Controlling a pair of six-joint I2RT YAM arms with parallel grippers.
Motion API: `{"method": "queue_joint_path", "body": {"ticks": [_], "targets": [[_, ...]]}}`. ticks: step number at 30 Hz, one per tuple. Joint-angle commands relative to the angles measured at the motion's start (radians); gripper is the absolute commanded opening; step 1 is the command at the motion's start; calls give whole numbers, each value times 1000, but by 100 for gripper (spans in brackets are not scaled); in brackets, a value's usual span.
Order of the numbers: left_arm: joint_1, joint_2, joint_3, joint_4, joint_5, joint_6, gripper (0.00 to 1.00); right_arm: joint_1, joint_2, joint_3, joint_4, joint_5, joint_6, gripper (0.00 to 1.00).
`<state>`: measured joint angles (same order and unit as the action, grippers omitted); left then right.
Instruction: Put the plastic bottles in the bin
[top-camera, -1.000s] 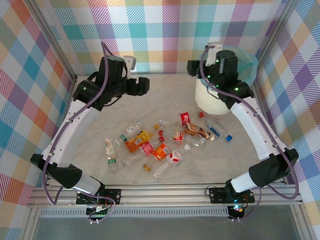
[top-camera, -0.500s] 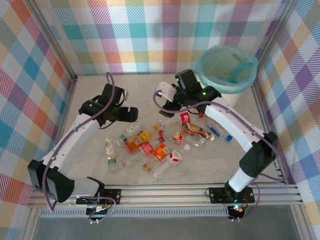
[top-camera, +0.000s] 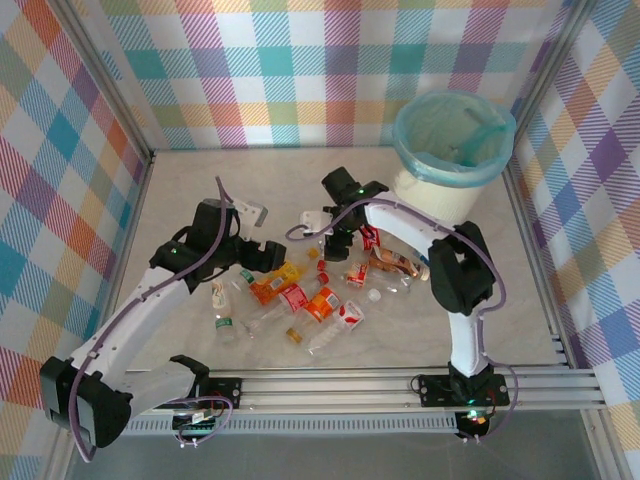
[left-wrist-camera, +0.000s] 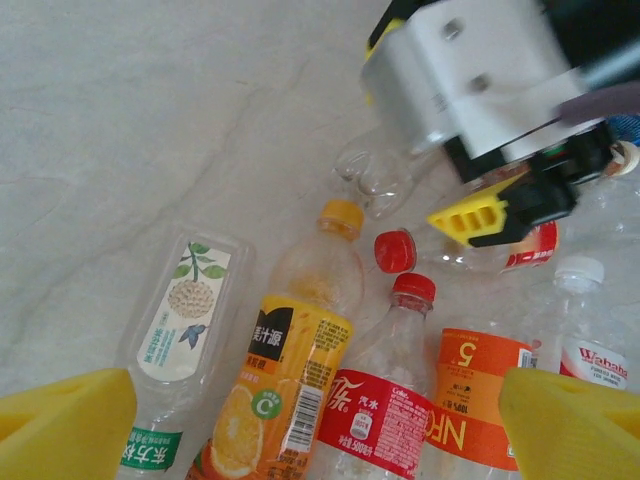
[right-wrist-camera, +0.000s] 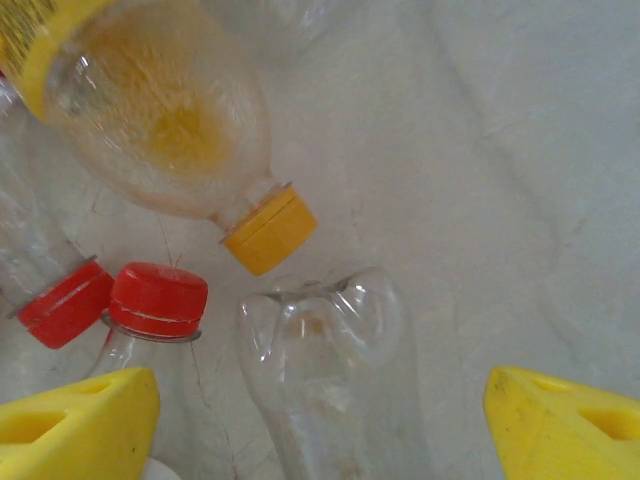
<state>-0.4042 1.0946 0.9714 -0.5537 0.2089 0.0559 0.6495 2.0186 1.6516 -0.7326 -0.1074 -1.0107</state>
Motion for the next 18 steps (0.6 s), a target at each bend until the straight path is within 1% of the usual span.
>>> {"method": "queue_joint_path", "body": {"ticks": [1, 4, 8, 13, 18], "targets": [[5, -33, -32, 54, 23, 35, 93, 0, 42, 80, -52, 0, -80, 84], [4, -66, -56, 80, 11, 37, 93, -9, 84, 116, -92, 0, -97, 83], [5, -95, -66, 92, -16, 47, 93, -19, 117, 141, -102, 0, -113, 83], [5, -114, -67, 84, -38, 53, 93, -26, 150, 156, -96, 17, -137, 88], [5, -139, -75, 84, -67, 55, 93, -28, 170, 159, -106, 12, -157, 89]]}}
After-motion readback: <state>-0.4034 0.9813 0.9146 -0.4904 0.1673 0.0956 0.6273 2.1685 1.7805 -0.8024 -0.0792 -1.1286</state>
